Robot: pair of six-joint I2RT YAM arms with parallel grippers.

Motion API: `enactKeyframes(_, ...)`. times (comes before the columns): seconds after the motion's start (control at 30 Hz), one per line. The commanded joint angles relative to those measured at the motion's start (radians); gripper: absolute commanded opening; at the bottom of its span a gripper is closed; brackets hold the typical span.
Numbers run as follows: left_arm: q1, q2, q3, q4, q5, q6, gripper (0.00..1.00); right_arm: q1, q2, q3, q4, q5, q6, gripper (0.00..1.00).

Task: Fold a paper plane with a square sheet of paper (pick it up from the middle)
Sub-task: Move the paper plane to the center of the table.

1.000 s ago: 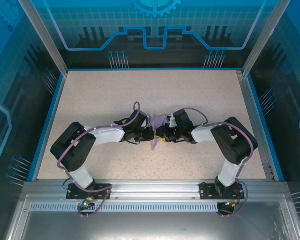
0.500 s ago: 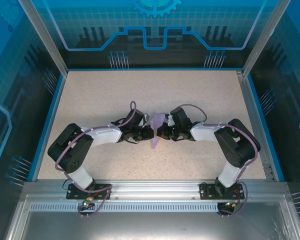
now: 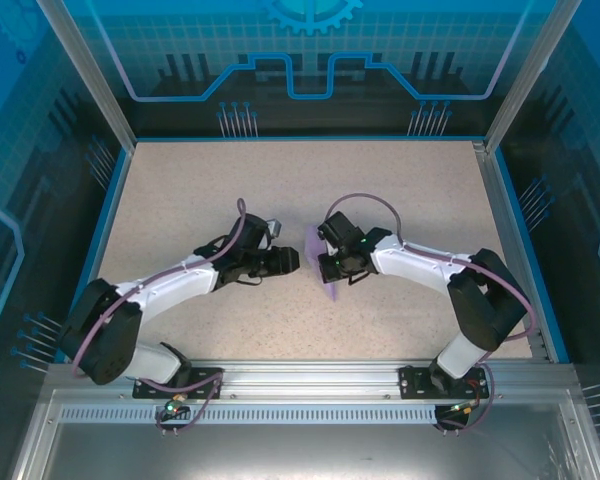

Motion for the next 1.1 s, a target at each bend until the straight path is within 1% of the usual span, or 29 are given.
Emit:
enactKeyframes(0.0,0.039,-0.045,-0.046,-0.092,-0.039,0.036,0.55,0.033,0.041,0.028,-0.142,0.136,-0.071,0.0)
enactKeyframes(0.07,0.056,-0.058,-0.058,-0.099,-0.03,0.042,0.58,0.048,0.061,0.038,-0.153,0.152,-0.055,0.0)
enactKeyframes(0.17,0.06,-0.06,-0.062,-0.112,-0.019,0.062,0.64,0.061,0.089,0.046,-0.144,0.147,-0.033,0.05)
enactKeyframes(0.3,0.06,-0.073,-0.07,-0.11,0.006,0.099,0.74,0.068,0.12,0.043,-0.106,0.108,-0.019,0.11)
enactKeyframes(0.43,0.06,-0.092,-0.074,-0.137,0.002,0.141,0.84,0.07,0.118,0.041,-0.098,0.117,-0.023,0.17)
enactKeyframes(0.57,0.064,-0.092,-0.073,-0.158,0.004,0.164,0.85,0.073,0.11,0.026,-0.094,0.14,-0.034,0.24)
enactKeyframes(0.73,0.066,-0.068,-0.073,-0.147,0.019,0.169,0.85,0.078,0.108,0.004,-0.057,0.124,-0.026,0.22)
enactKeyframes(1.07,0.066,-0.052,-0.072,-0.16,0.023,0.184,0.86,0.086,0.167,-0.013,-0.013,0.108,-0.003,0.2)
